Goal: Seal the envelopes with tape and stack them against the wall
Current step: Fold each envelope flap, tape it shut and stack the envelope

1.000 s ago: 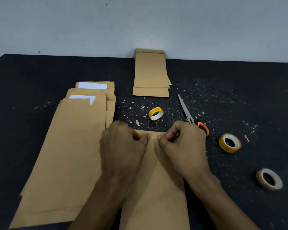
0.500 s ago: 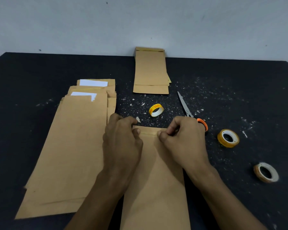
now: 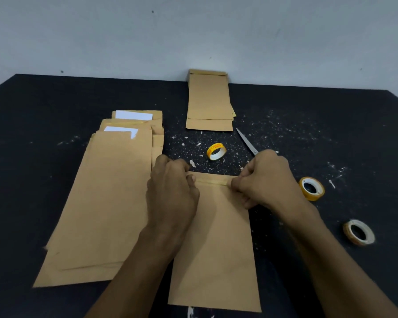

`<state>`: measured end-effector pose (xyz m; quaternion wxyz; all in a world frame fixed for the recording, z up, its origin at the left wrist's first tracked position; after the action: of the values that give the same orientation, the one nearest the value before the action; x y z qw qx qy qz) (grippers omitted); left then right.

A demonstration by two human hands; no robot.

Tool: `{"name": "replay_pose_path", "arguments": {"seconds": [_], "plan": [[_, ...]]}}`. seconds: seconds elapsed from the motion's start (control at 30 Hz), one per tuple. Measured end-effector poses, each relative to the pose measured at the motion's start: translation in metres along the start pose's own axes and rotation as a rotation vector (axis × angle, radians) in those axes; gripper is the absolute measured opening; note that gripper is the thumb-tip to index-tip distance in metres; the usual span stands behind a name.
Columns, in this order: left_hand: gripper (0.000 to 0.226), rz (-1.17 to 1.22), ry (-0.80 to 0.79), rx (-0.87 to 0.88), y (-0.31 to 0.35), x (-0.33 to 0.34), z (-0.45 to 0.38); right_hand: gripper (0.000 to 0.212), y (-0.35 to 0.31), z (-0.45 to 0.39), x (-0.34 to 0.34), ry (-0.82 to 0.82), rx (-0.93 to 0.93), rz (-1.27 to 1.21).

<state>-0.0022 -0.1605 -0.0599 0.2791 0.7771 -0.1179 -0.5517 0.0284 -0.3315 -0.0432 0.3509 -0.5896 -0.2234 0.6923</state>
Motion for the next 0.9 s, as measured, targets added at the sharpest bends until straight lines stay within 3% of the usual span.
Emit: {"name": "replay_pose_path", "arguments": {"seconds": [0.17,0.3,0.53,0.67,0.77,0.9], "plan": [[0.018,0.009,-0.008,0.008,0.001,-0.002,0.000,0.032,0.001,0.004,-0.005,0.037,0.028,-0.044],[0.023,-0.007,-0.049,0.019,0.001,-0.001,-0.001,0.034,0.006,0.011,-0.006,0.077,0.019,-0.103],[0.007,-0.012,-0.165,0.009,-0.003,-0.001,-0.008,0.033,0.007,0.018,-0.004,0.077,-0.029,-0.128],[0.015,0.342,-0.267,-0.028,-0.010,-0.005,-0.019,0.025,0.009,0.024,-0.008,0.068,-0.049,-0.185],[0.011,0.594,-0.315,-0.089,-0.009,-0.016,-0.025,0.030,0.010,0.028,-0.011,-0.002,-0.027,-0.373],[0.008,0.784,-0.274,-0.121,-0.001,-0.034,-0.041,0.020,0.009,0.031,-0.018,-0.326,-0.051,-0.432]]}}
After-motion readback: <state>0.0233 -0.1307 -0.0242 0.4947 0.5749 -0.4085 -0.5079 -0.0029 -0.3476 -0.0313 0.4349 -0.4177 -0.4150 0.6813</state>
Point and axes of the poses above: each hand's wrist, its own z-axis away from the middle knuckle, its own x-axis out of the palm, y = z × x, the point moved 3 cm from there along -z, towards the middle knuckle, and after that the axes turned 7 degrees about -z, right-handed, at the moved point
